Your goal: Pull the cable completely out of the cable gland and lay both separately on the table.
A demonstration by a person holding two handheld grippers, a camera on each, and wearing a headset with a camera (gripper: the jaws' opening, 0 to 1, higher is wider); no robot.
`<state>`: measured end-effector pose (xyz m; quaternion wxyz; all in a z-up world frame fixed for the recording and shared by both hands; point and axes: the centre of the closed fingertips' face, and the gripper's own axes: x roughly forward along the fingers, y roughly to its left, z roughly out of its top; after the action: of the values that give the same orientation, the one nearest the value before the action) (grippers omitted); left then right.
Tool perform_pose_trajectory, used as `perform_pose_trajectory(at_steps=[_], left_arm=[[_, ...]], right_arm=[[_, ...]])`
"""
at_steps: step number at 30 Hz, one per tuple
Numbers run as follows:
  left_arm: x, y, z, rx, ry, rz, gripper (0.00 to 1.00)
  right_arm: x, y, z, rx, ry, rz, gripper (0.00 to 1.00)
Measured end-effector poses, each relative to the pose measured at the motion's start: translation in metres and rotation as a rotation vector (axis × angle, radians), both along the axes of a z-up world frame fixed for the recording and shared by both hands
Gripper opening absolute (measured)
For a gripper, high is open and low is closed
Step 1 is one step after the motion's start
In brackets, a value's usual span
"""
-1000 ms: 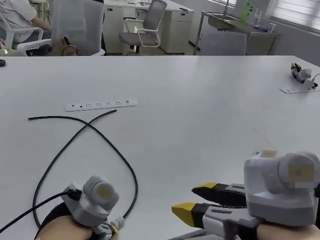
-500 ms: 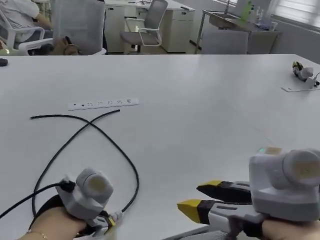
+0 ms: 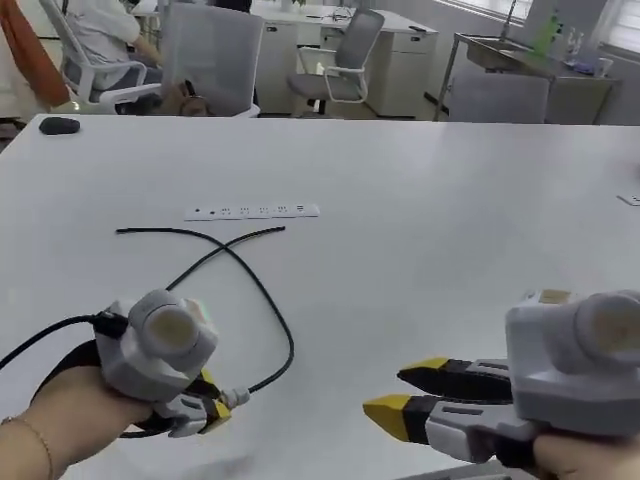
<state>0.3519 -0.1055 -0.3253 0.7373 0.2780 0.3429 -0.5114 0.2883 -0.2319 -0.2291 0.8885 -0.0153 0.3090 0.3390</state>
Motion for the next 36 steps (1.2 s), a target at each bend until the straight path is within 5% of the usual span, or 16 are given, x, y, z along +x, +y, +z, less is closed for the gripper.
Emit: perform_pose_trajectory(at_steps=[1,4,6,8,11,16,27,36], left_arm=[[-0.006,0.000,0.005,-0.017,-0.001,-0.048,0.10],[-0.012,0.005,0.017,-0.080,0.038,0.002,0.03],[-0.007,0.015,0.012,-0.031,-0.002,0.001,0.03],[-0.002,0.029,0.004,0.029,-0.018,0.033,0.03],[-0.001,0.032,0.008,0.009,-0.024,0.058,0.03],[-0.004,0.031,0.008,0.000,-0.021,0.072,0.03],[-0.008,-0.001,-0.009,0.014,0.013,0.048,0.12],[-0.017,-0.020,-0.032,0.032,0.097,-0.004,0.20]], right_arm=[[0.002,0.005,-0.001,-0.003,-0.001,0.016,0.34],[0.002,0.025,-0.005,0.011,0.009,0.081,0.34],[0.004,0.034,-0.011,-0.006,0.021,0.105,0.34],[0.007,0.033,-0.017,-0.101,0.014,0.153,0.35],[0.012,0.041,-0.011,-0.051,0.008,0.144,0.35],[0.013,0.044,-0.017,-0.066,0.017,0.160,0.34],[0.012,0.041,-0.016,-0.053,0.017,0.150,0.34],[0.000,0.027,-0.014,-0.052,0.023,0.127,0.34]])
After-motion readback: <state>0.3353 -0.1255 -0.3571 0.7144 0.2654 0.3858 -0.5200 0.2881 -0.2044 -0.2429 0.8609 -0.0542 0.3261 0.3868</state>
